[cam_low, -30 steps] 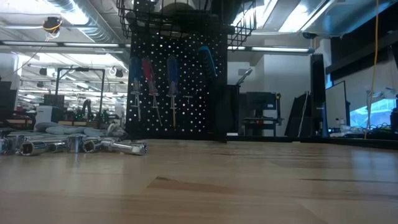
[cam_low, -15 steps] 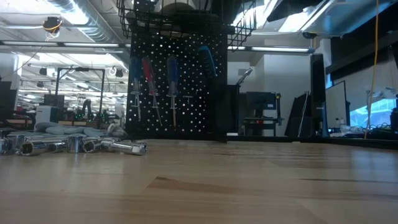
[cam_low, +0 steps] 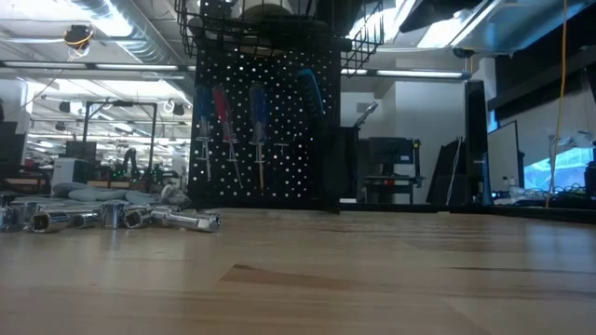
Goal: Hang tools onto peg board
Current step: Put the extension bar into the top black bin on the pegboard
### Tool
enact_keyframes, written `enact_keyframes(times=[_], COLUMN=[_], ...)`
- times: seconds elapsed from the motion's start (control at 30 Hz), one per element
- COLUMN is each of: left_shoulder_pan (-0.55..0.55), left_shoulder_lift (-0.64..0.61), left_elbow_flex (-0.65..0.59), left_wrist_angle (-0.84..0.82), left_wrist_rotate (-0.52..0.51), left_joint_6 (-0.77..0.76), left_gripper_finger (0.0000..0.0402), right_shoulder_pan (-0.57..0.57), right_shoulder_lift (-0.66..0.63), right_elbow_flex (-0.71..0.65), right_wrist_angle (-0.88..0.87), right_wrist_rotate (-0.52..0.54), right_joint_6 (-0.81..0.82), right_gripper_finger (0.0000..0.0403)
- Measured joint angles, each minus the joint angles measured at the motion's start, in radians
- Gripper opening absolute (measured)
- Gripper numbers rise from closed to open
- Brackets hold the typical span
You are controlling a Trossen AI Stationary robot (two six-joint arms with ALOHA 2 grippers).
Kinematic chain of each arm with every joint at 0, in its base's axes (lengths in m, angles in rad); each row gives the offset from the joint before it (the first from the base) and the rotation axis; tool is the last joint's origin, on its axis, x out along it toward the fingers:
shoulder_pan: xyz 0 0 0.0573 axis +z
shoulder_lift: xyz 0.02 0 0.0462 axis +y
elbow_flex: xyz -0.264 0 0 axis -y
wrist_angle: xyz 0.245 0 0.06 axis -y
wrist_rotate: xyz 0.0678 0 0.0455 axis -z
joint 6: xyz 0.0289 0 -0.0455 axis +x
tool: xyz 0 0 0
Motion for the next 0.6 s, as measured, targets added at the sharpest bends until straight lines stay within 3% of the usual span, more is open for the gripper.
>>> enact_keyframes(times=[0.1, 0.37, 0.47, 0.6], left_shoulder_pan=[0.101, 0.433, 0.515, 0.566], left_shoulder_lift=[0.098, 0.417, 0.481, 0.544], left_elbow_flex=[0.131, 0.502, 0.482, 0.470], left_wrist_angle=[-0.096, -0.460, -0.509, -0.560], left_wrist_rotate=[0.042, 0.515, 0.633, 0.679], left_joint_6=[-0.001, -0.047, -0.038, -0.015], left_gripper_finger=[0.0208, 0.0209, 0.0203, 0.0203], right_shoulder_pan=[0.000, 0.000, 0.000, 0.001], right_shoulder_lift=[0.000, 0.000, 0.002, 0.002], right_elbow_flex=[0.000, 0.000, 0.000, -0.033], right_wrist_angle=[-0.009, -0.017, -0.021, -0.003], right_wrist_rotate=[-0.002, -0.005, -0.033, -0.047], right_joint_6=[0.002, 0.036, 0.059, 0.082], right_gripper_finger=[0.0215, 0.0215, 0.0215, 0.0215])
